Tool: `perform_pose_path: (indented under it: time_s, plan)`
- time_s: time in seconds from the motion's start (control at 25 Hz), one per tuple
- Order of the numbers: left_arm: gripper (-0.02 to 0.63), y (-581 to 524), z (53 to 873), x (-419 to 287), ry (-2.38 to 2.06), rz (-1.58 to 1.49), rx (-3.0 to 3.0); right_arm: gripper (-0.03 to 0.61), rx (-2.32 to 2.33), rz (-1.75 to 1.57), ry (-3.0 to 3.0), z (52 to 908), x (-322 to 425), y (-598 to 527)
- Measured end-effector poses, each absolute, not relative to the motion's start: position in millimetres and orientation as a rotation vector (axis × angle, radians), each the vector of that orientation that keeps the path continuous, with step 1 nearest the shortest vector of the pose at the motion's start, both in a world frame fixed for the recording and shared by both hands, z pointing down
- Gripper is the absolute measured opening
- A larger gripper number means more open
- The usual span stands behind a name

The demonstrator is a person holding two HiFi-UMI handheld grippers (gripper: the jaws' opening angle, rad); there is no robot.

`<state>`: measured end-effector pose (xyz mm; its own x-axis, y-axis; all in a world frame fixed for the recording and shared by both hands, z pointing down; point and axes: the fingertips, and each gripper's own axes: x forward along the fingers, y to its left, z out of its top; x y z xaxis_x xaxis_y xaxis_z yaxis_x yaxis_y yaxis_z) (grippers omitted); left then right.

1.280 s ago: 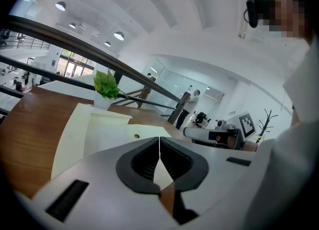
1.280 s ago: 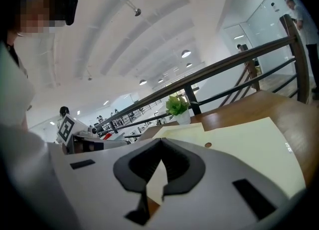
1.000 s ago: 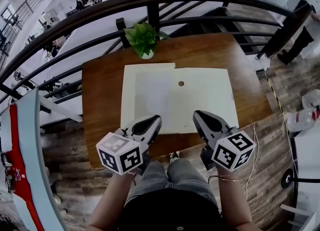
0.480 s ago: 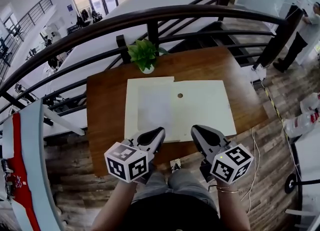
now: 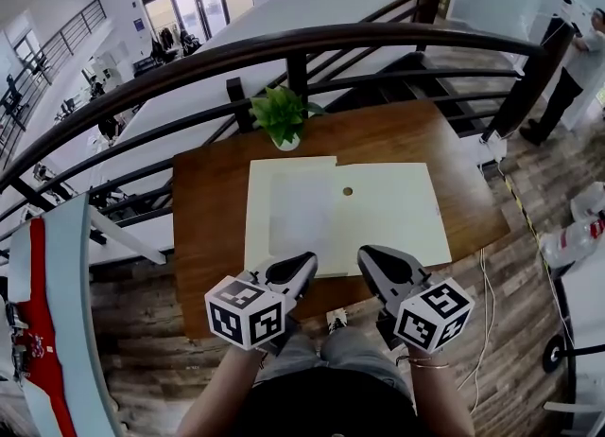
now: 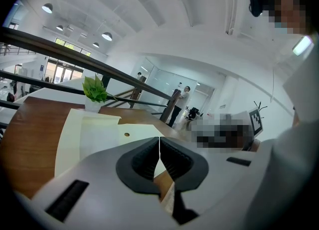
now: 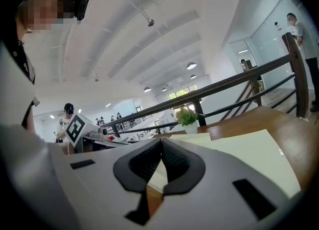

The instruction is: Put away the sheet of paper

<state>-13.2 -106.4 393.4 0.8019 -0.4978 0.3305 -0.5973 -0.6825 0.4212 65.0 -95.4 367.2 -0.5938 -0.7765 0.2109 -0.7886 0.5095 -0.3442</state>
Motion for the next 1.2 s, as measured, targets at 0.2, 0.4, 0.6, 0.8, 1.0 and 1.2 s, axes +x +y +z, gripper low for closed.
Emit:
perform_pose_path:
  time_s: [0.2,0.4,0.6,0.8,1.0,1.2]
  plan:
    - [0.019,-107,395,-14,-0.819,0.261,2.472,0.028,1.396,0.638,-2.706,367,58,-94]
    - [0.02,-106,396,-14,-0.823,0.257,2.477,0.026,1.416,0.644,-2.694,368,55,-91]
    - [0.02,-107,398,-13,-0.81,0.258,2.476,0.026,1.414,0.634,-2.682,371,55,-92]
    - [0.02,-107,400,-15,-0.808,0.246,2.463,0.026,1.408,0.636,-2.66,376,53,-90]
    - [0.02,-108,402,-15,-0.794,0.244,2.457,0.026,1.401,0.634,-2.65,377,51,-91]
    - [0.02,-107,404,-12,-0.767,0.248,2.453,0.026,1.395,0.643,-2.641,379,52,-91]
